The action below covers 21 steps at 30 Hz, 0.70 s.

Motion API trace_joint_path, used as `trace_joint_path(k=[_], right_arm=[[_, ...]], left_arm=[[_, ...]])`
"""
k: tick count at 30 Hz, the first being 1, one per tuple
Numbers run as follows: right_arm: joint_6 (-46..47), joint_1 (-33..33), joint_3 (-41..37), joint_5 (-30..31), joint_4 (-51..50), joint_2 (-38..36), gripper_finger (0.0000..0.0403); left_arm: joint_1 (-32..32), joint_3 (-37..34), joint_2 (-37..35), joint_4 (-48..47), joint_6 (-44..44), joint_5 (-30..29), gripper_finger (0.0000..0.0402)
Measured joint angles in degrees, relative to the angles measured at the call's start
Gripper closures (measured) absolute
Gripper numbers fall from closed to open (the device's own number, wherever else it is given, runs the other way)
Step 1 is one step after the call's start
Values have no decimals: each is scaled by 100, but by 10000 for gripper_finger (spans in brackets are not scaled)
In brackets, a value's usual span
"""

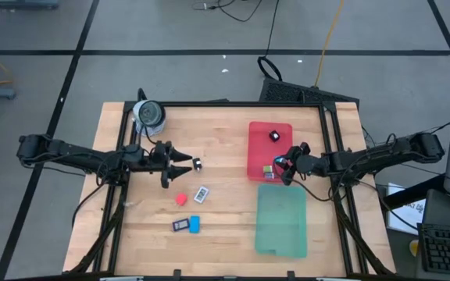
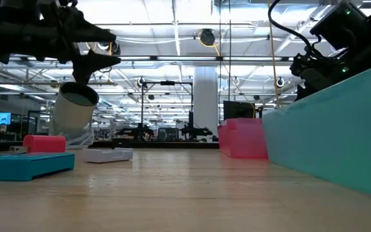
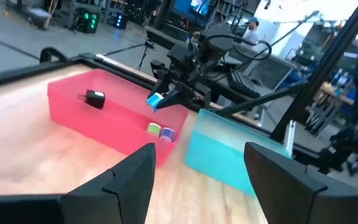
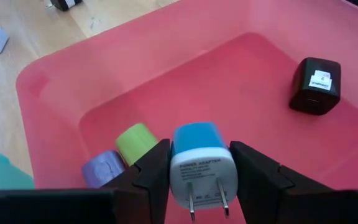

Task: Pick & Place Office items
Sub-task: Put the blue charger adapter into the red bin

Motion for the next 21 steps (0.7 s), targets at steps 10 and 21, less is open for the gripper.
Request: trace_joint_path(k=[10, 21], right_arm=[[-4, 2, 0, -1, -2, 0, 263], [-3, 2, 3, 1, 99, 0, 247]], left_arm=[[-1, 0, 0, -2, -445, 1, 133], [0, 0, 0, -7, -443, -2, 153]])
